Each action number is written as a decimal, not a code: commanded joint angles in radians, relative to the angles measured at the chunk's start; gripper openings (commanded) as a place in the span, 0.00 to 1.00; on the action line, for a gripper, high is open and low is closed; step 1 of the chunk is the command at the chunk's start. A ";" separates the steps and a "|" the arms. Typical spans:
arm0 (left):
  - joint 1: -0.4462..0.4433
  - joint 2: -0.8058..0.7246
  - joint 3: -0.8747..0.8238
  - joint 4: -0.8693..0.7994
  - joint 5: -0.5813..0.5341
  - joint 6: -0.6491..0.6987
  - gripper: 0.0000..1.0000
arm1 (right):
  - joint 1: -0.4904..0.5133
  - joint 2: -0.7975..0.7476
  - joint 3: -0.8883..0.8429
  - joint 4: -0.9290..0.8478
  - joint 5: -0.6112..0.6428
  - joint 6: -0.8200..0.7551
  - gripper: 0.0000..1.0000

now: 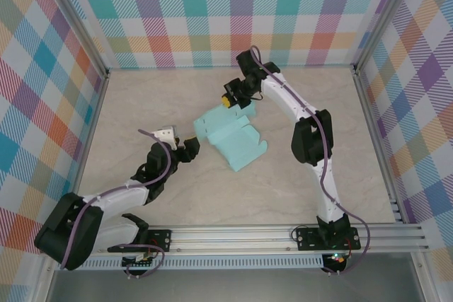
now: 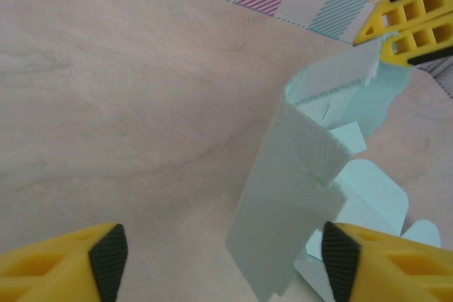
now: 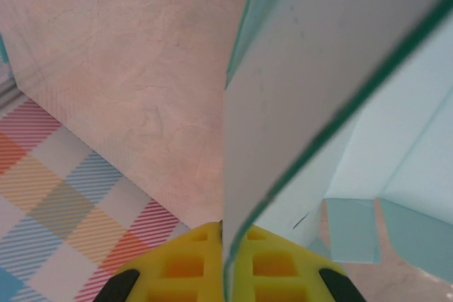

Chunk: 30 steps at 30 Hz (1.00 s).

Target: Fold the paper box

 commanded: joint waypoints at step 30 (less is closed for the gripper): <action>0.007 0.215 0.220 -0.157 0.283 0.083 0.93 | -0.040 -0.342 -0.872 1.019 -0.381 -0.453 0.00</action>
